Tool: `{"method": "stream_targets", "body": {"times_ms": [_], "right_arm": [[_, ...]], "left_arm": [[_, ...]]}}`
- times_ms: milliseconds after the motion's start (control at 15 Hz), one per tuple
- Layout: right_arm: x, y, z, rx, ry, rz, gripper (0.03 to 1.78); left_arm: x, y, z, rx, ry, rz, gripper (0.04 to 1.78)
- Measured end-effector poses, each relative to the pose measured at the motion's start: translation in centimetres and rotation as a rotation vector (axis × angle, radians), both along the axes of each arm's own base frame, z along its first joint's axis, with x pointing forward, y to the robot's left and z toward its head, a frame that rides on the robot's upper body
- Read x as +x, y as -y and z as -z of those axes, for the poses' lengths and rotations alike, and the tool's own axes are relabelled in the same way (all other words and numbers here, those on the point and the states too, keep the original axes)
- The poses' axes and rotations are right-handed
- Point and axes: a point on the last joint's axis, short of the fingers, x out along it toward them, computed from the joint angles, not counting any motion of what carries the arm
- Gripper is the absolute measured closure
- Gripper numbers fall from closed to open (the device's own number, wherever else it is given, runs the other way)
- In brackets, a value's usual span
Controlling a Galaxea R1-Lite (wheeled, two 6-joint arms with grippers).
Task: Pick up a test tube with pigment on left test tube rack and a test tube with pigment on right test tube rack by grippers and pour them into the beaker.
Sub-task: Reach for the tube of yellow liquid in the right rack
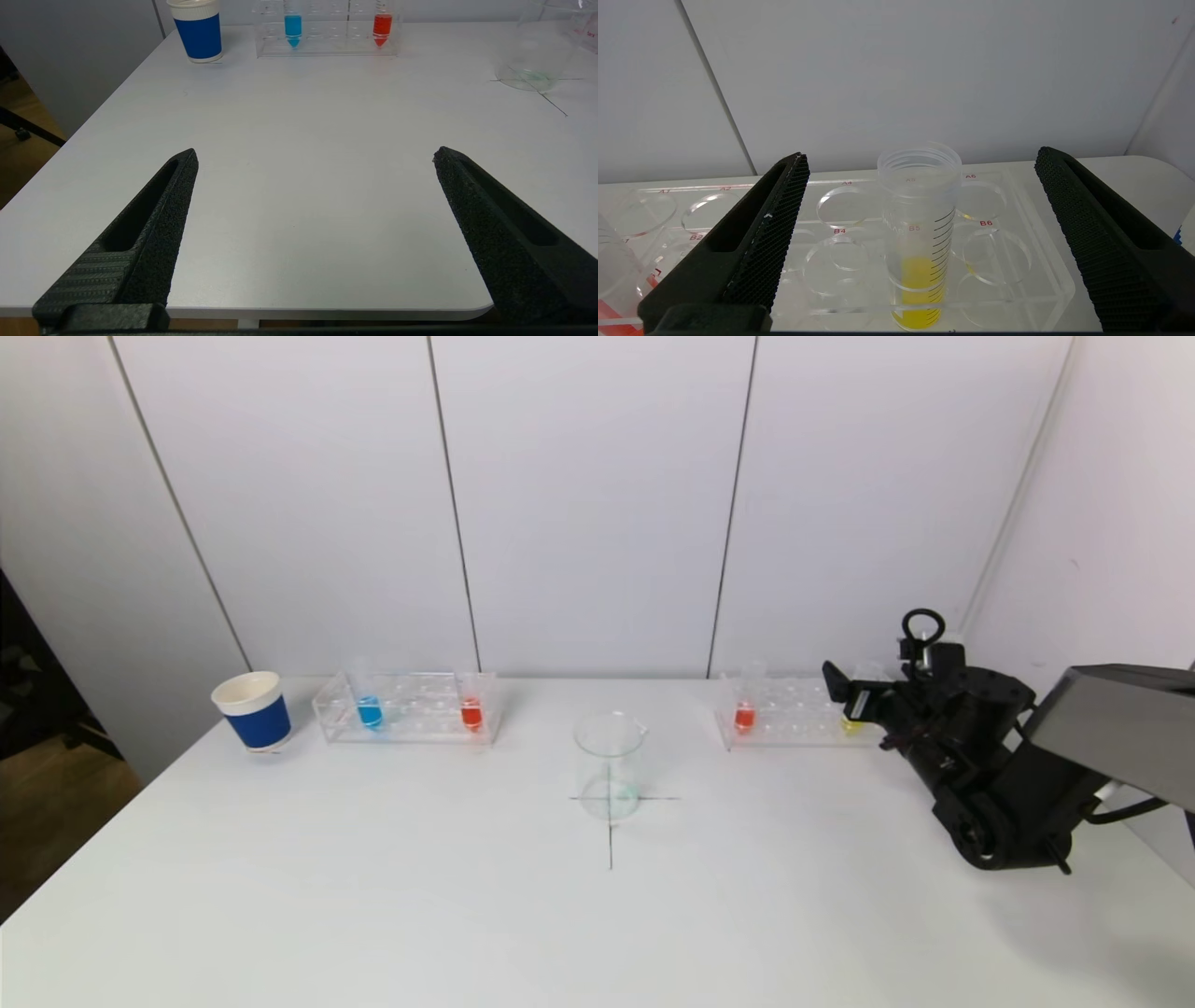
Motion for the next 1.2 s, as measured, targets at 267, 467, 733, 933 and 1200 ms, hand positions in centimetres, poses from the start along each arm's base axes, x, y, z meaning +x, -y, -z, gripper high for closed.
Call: {"method": "stream_targets", "body": {"times_ms": [267,467,733,933,1200], "right_arm": [[0.05,0.00,0.29,-0.002,-0.005,0.000,0.05],[0.14,0.07,0.54,-0.002,-0.008,0.002,0.05],[0.20,0.13,0.70,-0.002,-0.011,0.004,0.05],[0.20,0.13,0.78,-0.002,-0.013,0.004,0.05],[0.21,0.13,0.80,-0.002,-0.013,0.004,0.05]], "left_arm": [[0.00,0.00,0.00,0.000,0.000,0.000,0.06],[0.00,0.00,0.00,0.000,0.000,0.001,0.06],[0.00,0.00,0.00,0.000,0.000,0.001,0.06],[0.00,0.00,0.00,0.000,0.000,0.000,0.06],[0.00,0.00,0.00,0.000,0.000,0.000,0.06]]}}
